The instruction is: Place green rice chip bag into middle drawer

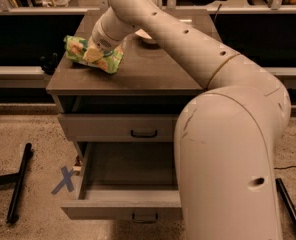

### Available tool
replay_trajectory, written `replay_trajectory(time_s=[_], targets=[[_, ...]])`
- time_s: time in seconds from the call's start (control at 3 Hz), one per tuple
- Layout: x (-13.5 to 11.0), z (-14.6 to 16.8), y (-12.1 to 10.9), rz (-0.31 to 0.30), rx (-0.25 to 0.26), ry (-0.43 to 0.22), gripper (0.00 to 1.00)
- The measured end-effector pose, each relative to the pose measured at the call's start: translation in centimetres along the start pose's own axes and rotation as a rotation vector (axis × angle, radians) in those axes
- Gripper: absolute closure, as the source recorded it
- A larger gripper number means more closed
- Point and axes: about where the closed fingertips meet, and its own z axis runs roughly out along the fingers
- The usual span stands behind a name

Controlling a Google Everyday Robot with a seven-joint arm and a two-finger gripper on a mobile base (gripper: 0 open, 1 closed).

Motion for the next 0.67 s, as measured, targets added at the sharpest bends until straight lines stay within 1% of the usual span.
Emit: replay_trajectory(time_s=[0.33,0.67], targets=[[-1.2,0.1,0.8,-0.017,-0.010,-0.026,0.94],[-2.5,-2.3,1.3,-0.041,0.020,-0.073,1.00]])
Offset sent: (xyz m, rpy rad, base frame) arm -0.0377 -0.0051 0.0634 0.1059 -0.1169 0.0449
